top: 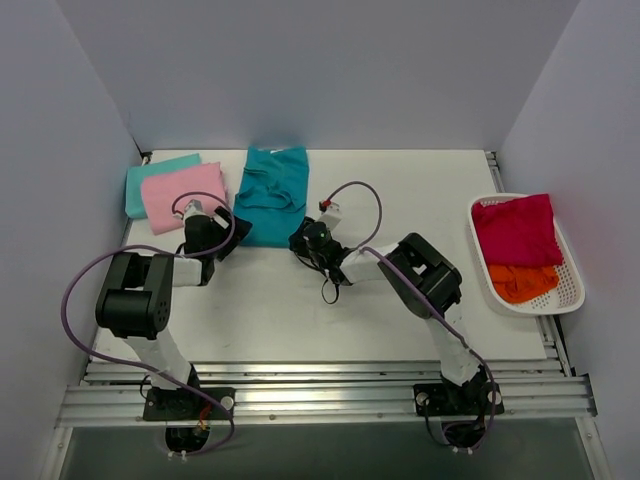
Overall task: Fold and stack the t-shirts
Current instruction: Fold the tshirt
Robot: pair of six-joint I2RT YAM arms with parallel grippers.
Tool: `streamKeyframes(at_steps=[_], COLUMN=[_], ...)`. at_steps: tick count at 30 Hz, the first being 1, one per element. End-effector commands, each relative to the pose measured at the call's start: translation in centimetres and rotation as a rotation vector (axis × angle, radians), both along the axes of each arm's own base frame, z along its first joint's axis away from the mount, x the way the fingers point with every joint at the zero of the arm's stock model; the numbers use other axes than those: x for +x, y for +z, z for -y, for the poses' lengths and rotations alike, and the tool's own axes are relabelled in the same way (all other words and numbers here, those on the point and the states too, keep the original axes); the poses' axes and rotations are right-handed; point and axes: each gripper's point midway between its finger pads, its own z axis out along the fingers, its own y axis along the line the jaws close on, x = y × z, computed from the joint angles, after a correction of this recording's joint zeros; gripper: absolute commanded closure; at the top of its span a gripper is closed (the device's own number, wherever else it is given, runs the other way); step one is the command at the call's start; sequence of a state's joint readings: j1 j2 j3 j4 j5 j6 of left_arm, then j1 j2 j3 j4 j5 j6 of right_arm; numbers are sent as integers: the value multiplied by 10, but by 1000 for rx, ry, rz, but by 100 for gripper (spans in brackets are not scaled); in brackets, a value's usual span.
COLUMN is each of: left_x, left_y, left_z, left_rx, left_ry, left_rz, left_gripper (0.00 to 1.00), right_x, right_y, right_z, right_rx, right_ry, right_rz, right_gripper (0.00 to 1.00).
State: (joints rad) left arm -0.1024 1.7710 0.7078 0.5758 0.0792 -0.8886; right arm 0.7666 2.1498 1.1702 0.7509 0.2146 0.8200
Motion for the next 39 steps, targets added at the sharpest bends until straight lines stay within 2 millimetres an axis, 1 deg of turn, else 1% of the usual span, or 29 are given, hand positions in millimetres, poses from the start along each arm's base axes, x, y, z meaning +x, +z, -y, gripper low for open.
streamKeyframes(at_steps=[1, 3, 5, 6, 7, 8, 9, 10, 11, 12, 14, 15, 16, 17, 18, 19, 20, 21, 23, 24, 25, 26, 27, 28, 30, 31, 33, 35, 39], left_x=[-6, -4, -3, -1, 1, 2, 2, 2, 2, 1, -4, -6, -8, -8, -11, -20, -24, -34, -47, -61, -68, -76, -90, -97, -114, -118, -131, -140, -161], left_y=[-24, -24, -23, -22, -20, -19, -18, -17, -15, -8, 0, 17, 27, 55, 70, 73, 86, 109, 128, 145, 152, 159, 173, 172, 183, 184, 188, 190, 187], left_z=[0, 0, -1, 1, 2, 3, 3, 3, 4, 4, 7, 7, 10, 12, 15, 20, 21, 23, 27, 26, 26, 28, 29, 25, 26, 26, 26, 26, 29], left_rx=[10, 11, 15, 14, 15, 19, 19, 19, 19, 16, 10, 6, 1, 4, 8, 15, 31, 34, 47, 53, 62, 82, 82, 95, 92, 89, 85, 80, 72], left_ry=[-1, -1, -4, -11, -21, -29, -29, -31, -34, -37, -52, -55, -69, -76, -86, -103, -107, -113, -117, -115, -110, -105, -115, -100, -111, -115, -129, -137, -177], left_rz=[-70, -68, -58, -51, -41, -33, -30, -27, -24, -15, -9, 14, 26, 79, 99, 71, 86, 109, 133, 151, 160, 170, 194, 179, 197, 194, 192, 198, 177], left_gripper=[7, 13, 31, 53, 60, 72, 91, 98, 98, 98, 98, 98, 98, 98, 98, 98, 98, 98, 98, 98, 98, 98, 98, 98, 98, 98, 98, 98, 98], right_x=[-1, -2, -2, -1, -1, 0, 0, 0, 4, 3, 4, 6, 2, 0, -1, -6, -9, -15, -27, -38, -44, -51, -60, -70, -84, -93, -105, -117, -142], right_y=[-9, -10, -12, -12, -12, -12, -9, -6, -4, 7, 20, 49, 55, 67, 99, 106, 116, 146, 155, 176, 184, 182, 197, 198, 204, 205, 207, 209, 207], right_z=[-5, -4, -2, 1, 3, 5, 9, 12, 19, 24, 38, 43, 53, 58, 65, 73, 78, 83, 97, 102, 107, 112, 117, 117, 128, 126, 134, 134, 136], right_rx=[-6, -7, -15, -19, -21, -25, -27, -28, -34, -30, -52, -33, -62, -71, -52, -72, -83, -53, -78, -59, -53, -61, -32, -41, -38, -37, -41, -43, -53], right_ry=[13, 12, 8, 5, -1, -4, -9, -10, -24, -29, -47, -66, -74, -82, -108, -118, -124, -131, -158, -161, -174, -176, -185, -175, -196, -186, -199, -199, -194], right_rz=[-18, -21, -23, -22, -23, -22, -20, -16, -13, 0, 16, 60, 65, 81, 131, 129, 143, 181, 180, 204, 215, 211, 230, 222, 224, 223, 221, 222, 209], right_gripper=[73, 80, 83, 86, 88, 90, 93, 95, 98, 100, 100, 100, 100, 100, 100, 100, 100, 100, 100, 100, 100, 100, 100, 100, 100, 100, 100, 100, 100])
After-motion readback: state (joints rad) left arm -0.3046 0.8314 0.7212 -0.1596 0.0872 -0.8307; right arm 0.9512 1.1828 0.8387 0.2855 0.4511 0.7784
